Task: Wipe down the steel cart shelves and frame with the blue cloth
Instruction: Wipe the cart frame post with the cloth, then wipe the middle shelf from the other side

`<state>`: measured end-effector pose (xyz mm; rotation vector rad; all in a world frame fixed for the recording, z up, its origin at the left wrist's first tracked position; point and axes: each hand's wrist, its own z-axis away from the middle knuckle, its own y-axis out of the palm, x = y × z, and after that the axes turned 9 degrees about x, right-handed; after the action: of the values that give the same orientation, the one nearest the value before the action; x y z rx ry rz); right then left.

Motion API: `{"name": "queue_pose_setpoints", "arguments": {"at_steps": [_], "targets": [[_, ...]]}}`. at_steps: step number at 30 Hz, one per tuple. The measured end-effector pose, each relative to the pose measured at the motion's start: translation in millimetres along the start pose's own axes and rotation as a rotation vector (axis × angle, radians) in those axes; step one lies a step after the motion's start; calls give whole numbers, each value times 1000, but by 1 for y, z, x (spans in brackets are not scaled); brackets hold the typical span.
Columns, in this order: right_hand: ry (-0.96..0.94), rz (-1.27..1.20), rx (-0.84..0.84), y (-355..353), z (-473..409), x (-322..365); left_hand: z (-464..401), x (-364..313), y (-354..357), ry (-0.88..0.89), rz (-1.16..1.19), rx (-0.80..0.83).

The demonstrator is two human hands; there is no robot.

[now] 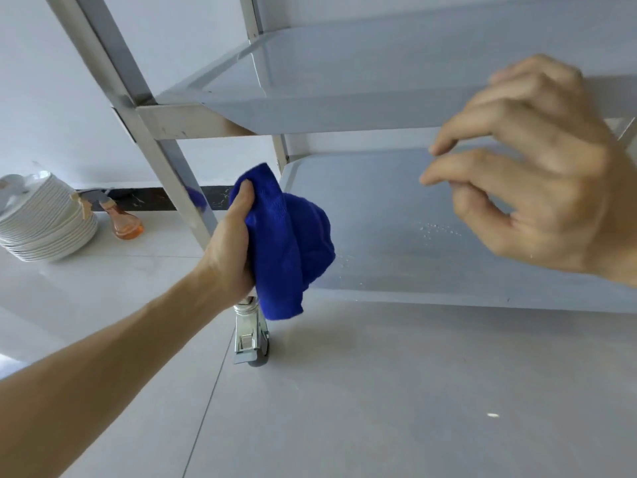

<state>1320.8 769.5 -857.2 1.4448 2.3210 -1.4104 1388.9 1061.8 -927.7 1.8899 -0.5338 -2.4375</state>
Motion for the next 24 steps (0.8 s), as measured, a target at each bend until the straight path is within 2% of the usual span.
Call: {"name": "queue_pose_setpoints", "arguments": {"at_steps": [3, 5, 7, 9, 11, 13, 15, 18, 19, 22, 24], "targets": [[-9, -84, 42, 15, 20, 9, -10, -13, 4, 67, -187, -15], [-36, -201, 160, 31, 36, 22, -18, -23, 5, 138, -397, -106], [3, -318, 303, 51, 50, 30, -29, -31, 4, 271, -686, -209], [138, -382, 423, 73, 61, 28, -37, -26, 0, 378, -1104, -214], [373, -446, 546, 95, 69, 23, -41, -5, -3, 283, -1574, 3], [643, -524, 707, 111, 77, 19, -43, 24, -5, 132, -1878, 305], [772, -554, 805, 124, 85, 19, -45, 35, -3, 99, -1922, 402], [827, -575, 724, 130, 95, 26, -52, 25, -9, 134, -1619, 375], [832, -566, 691, 130, 96, 30, -51, 25, -12, 142, -1584, 340], [812, -531, 654, 134, 100, 40, -47, 45, -13, 168, -1775, 275], [829, -586, 653, 136, 99, 32, -47, 59, -10, 111, -1775, 164]]}}
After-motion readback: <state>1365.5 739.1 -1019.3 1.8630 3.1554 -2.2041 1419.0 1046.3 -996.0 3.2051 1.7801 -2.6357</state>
